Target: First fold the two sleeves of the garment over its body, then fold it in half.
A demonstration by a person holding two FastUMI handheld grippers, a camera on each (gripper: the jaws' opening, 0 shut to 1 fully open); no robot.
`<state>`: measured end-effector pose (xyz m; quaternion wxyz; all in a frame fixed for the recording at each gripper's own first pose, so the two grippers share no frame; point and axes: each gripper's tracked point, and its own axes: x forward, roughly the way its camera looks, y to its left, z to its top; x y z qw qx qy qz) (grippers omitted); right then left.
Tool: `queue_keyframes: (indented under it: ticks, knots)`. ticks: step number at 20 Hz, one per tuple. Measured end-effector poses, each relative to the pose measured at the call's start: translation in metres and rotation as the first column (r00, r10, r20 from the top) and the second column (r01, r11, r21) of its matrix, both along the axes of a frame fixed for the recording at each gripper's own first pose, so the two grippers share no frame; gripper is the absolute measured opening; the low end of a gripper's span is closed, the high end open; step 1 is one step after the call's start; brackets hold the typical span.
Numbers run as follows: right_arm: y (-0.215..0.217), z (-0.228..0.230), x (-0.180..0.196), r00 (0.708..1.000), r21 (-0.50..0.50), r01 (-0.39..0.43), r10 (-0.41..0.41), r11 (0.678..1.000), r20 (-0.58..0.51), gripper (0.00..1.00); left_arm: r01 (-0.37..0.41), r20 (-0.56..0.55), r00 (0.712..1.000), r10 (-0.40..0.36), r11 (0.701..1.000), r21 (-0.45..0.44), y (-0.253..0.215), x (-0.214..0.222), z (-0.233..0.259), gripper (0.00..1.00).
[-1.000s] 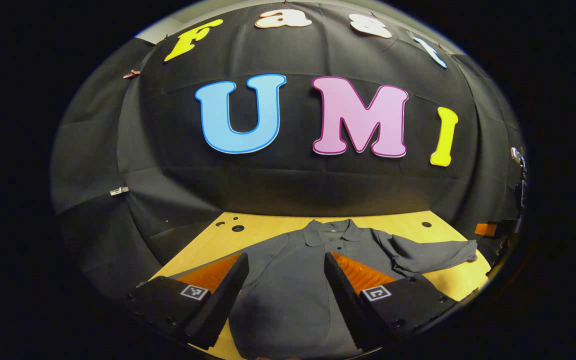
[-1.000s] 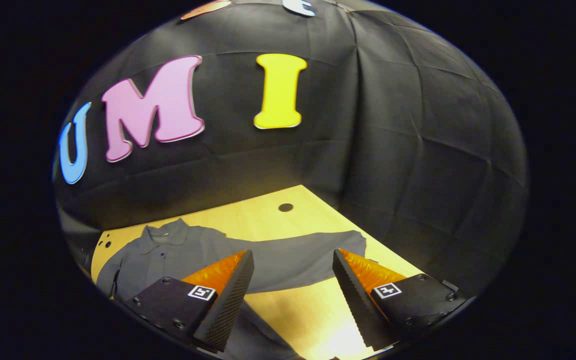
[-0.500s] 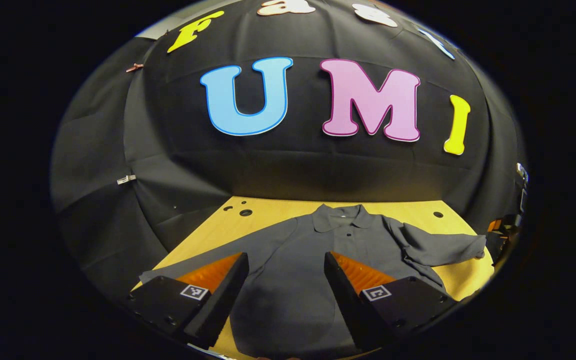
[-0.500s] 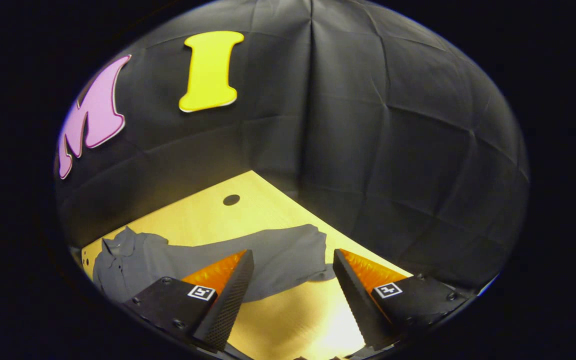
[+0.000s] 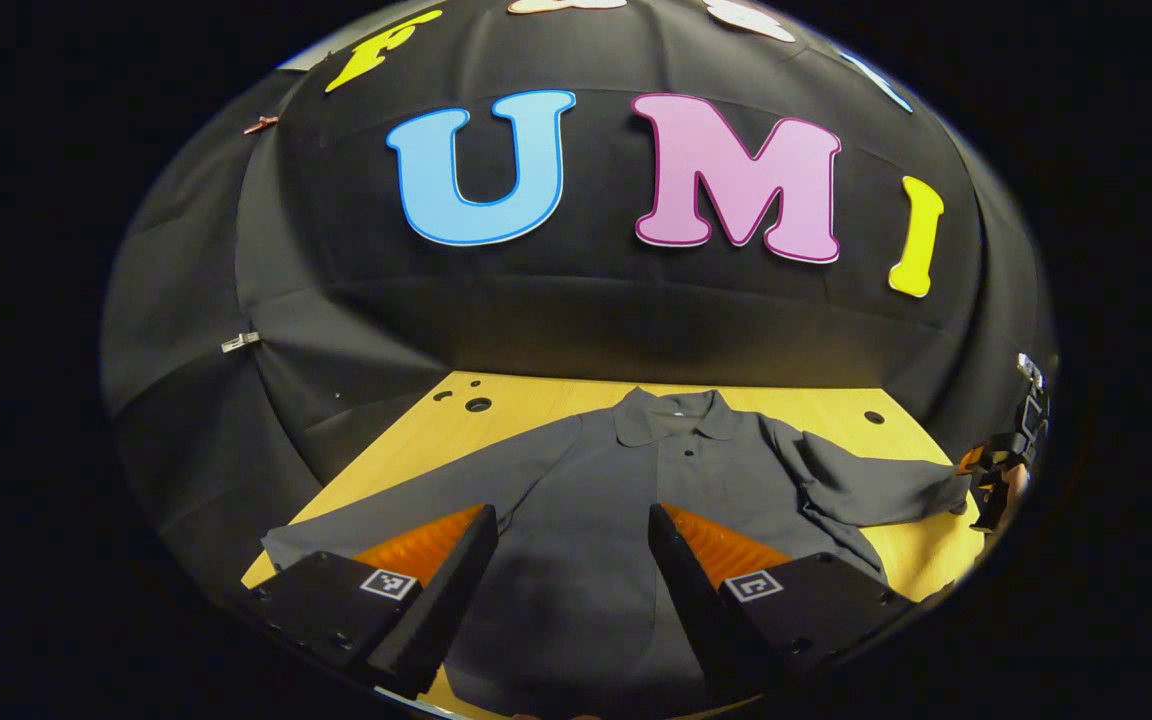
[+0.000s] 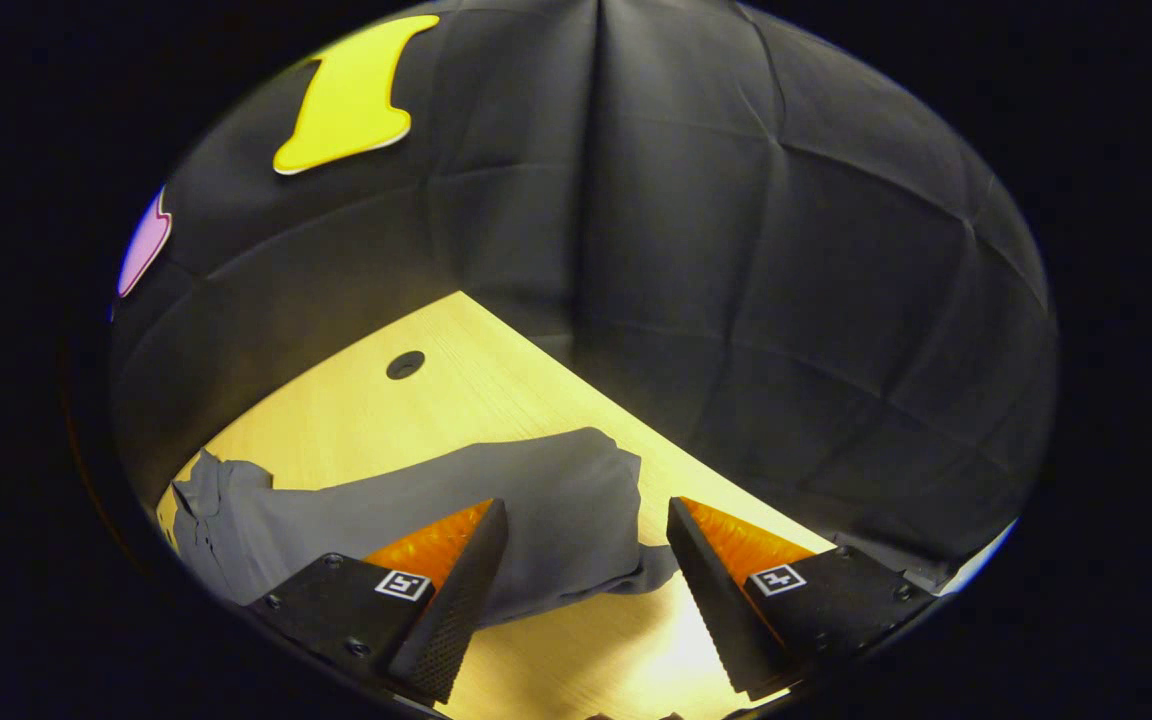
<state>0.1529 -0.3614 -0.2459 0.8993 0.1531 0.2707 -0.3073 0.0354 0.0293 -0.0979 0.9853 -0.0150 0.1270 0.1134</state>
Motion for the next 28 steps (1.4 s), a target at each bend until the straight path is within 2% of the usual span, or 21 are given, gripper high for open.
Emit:
queue_keyframes:
  ticks: [2, 3, 4, 8, 12, 16, 17, 18, 19, 20, 21, 22, 23, 24, 25, 28]
  knots:
    - [-0.007, -0.012, 0.001, 0.999, 0.024, 0.026, -0.026, 0.999, -0.023, 0.99, -0.006, -0.006, 1.000, 0.006, 1.000, 0.001, 0.001, 0.001, -0.002, 0.96]
    - [-0.008, -0.016, 0.004, 0.999, 0.033, 0.030, -0.029, 0.999, -0.030, 0.99, -0.013, -0.010, 1.000, 0.013, 1.000, -0.002, 0.002, 0.001, -0.004, 1.00]
    - [-0.007, -0.021, 0.007, 0.999, 0.042, 0.026, -0.025, 0.999, -0.038, 0.99, -0.024, -0.014, 1.000, 0.024, 1.000, -0.006, 0.003, 0.002, -0.004, 0.96]
    - [-0.007, -0.036, 0.019, 0.996, 0.029, 0.001, 0.002, 1.000, -0.094, 1.00, -0.031, -0.022, 0.999, 0.030, 0.999, -0.020, 0.004, 0.007, -0.006, 0.96]
    - [-0.009, -0.047, 0.023, 0.993, 0.082, 0.003, 0.006, 0.997, -0.115, 0.99, -0.030, -0.026, 0.999, 0.030, 0.999, -0.017, -0.002, 0.008, -0.008, 0.96]
    - [-0.003, -0.049, 0.030, 0.993, 0.065, -0.026, 0.034, 0.998, -0.116, 0.90, -0.041, -0.030, 0.999, 0.041, 0.999, -0.009, -0.001, 0.008, -0.007, 0.96]
    - [-0.002, -0.050, 0.031, 0.992, 0.066, -0.040, 0.048, 0.997, -0.118, 0.75, -0.043, -0.031, 0.999, 0.043, 0.999, -0.009, -0.001, 0.009, -0.008, 0.96]
    - [-0.002, -0.050, 0.033, 0.992, 0.061, -0.044, 0.051, 0.997, -0.119, 0.79, -0.045, -0.031, 0.999, 0.045, 0.999, -0.009, -0.002, 0.010, -0.009, 0.96]
    - [-0.004, -0.050, 0.032, 0.991, 0.061, -0.047, 0.055, 0.997, -0.124, 0.54, -0.046, -0.033, 0.998, 0.045, 0.999, -0.007, -0.003, 0.010, -0.008, 0.96]
    - [-0.003, -0.049, 0.032, 0.991, 0.064, -0.053, 0.061, 0.996, -0.120, 0.47, -0.045, -0.036, 0.998, 0.045, 0.999, -0.005, -0.004, 0.009, -0.010, 0.96]
    - [-0.002, -0.049, 0.033, 0.990, 0.074, -0.060, 0.069, 0.995, -0.120, 0.31, -0.044, -0.037, 0.998, 0.044, 0.999, -0.001, -0.005, 0.009, -0.008, 0.96]
    - [-0.002, -0.050, 0.033, 0.990, 0.080, -0.067, 0.076, 0.995, -0.118, 0.32, -0.041, -0.035, 0.999, 0.041, 0.999, 0.005, -0.007, 0.010, -0.009, 0.96]
    - [0.002, -0.049, 0.034, 0.990, 0.102, -0.076, 0.087, 0.992, -0.112, 0.29, -0.038, -0.034, 0.999, 0.038, 0.999, 0.015, -0.007, 0.011, -0.006, 0.96]
    - [0.006, -0.051, 0.036, 0.989, 0.126, -0.091, 0.104, 0.988, -0.100, 0.14, -0.034, -0.032, 0.999, 0.035, 0.999, 0.028, -0.008, 0.012, -0.004, 0.96]
    - [0.011, -0.049, 0.036, 0.988, 0.157, -0.102, 0.118, 0.982, -0.097, 0.09, -0.028, -0.023, 0.999, 0.029, 0.999, 0.041, -0.009, 0.012, 0.001, 0.96]
    - [0.009, -0.034, 0.039, 0.988, 0.144, -0.128, 0.139, 0.981, -0.074, 0.09, -0.005, 0.012, 1.000, 0.004, 0.997, 0.071, -0.013, 0.015, 0.012, 0.95]
